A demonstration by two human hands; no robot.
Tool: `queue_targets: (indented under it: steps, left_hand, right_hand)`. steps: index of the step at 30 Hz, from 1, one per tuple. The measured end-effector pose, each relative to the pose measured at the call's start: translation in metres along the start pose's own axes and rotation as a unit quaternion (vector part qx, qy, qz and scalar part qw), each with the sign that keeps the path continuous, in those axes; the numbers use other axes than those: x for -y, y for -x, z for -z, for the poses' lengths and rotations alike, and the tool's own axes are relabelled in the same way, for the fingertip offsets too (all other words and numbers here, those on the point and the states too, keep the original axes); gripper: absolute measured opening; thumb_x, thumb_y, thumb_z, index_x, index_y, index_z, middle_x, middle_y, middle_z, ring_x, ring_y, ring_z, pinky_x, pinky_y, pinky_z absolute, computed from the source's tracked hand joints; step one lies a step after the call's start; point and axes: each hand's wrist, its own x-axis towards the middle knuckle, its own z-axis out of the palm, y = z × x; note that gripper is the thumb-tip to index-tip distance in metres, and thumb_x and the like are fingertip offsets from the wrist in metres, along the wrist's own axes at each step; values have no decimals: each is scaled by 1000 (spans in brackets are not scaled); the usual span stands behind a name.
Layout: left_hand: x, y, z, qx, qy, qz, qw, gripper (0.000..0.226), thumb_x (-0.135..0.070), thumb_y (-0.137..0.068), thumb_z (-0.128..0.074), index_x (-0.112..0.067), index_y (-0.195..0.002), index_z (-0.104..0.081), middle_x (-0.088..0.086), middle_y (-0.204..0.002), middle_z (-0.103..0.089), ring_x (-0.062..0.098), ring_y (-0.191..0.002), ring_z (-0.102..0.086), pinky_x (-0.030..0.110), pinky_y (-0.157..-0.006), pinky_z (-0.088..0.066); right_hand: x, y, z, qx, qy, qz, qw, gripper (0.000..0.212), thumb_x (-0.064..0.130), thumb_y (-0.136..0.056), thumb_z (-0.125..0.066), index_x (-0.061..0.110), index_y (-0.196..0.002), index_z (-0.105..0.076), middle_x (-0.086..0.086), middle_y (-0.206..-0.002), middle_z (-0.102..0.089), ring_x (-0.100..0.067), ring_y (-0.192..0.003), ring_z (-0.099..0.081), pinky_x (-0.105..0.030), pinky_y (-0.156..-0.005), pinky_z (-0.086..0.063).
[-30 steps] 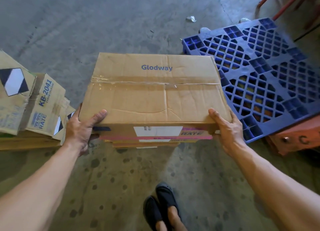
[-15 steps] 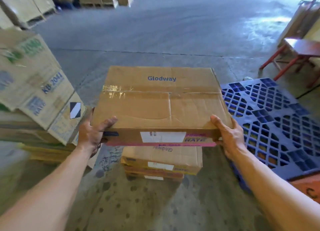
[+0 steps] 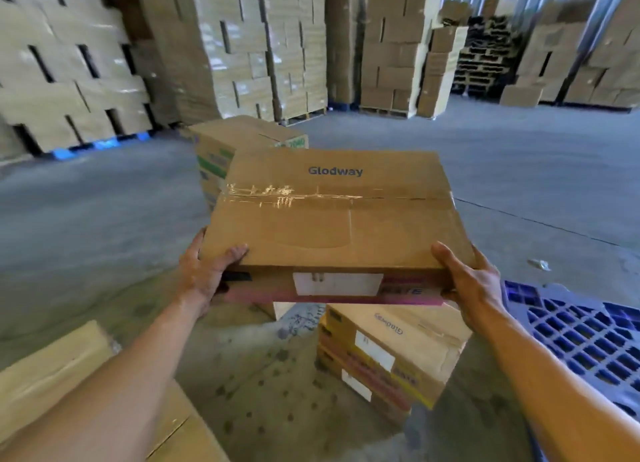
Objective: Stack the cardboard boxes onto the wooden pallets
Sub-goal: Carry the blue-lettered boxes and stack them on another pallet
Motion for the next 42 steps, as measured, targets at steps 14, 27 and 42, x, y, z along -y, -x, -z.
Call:
queue_targets:
  steps: [14,27,42]
  left_hand:
    - [-79,173,267,-273,-25,-44,961,49,-31,-71,-91,-30,-114,-68,-5,-95,-74,24,-97,-69,54,-67,-62]
    - [-90,342,533,-415,-48,-29,908,48,-28,-76,-87,-49,-112,-60,-2,-110,-71,32,-103,-70,62,-76,-59]
    - [-37,397,735,-525,-1,45,850,79,-29,-73,-89,-30,-142,-52,-3,-119,-70,30,-106,-70,57,-82,-60]
  right_hand:
    - [25,142,-198,244,-10,12,970,97,60,-56,-89,25,-140,-55,-1,-110,-68,-30,-100,-69,-53,-90,-58]
    - [-8,403,-375,379,-9,27,925,60,41,-85,-77,23,-139,-56,-4,-118,-63,-25,-102,-62,-33,-72,-55]
    - [-85,552,-584,505,68,-4,860,55,45,-82,-80,23,-129,-62,5,-108,-69,-25,-104,-69,-53,-80,-61]
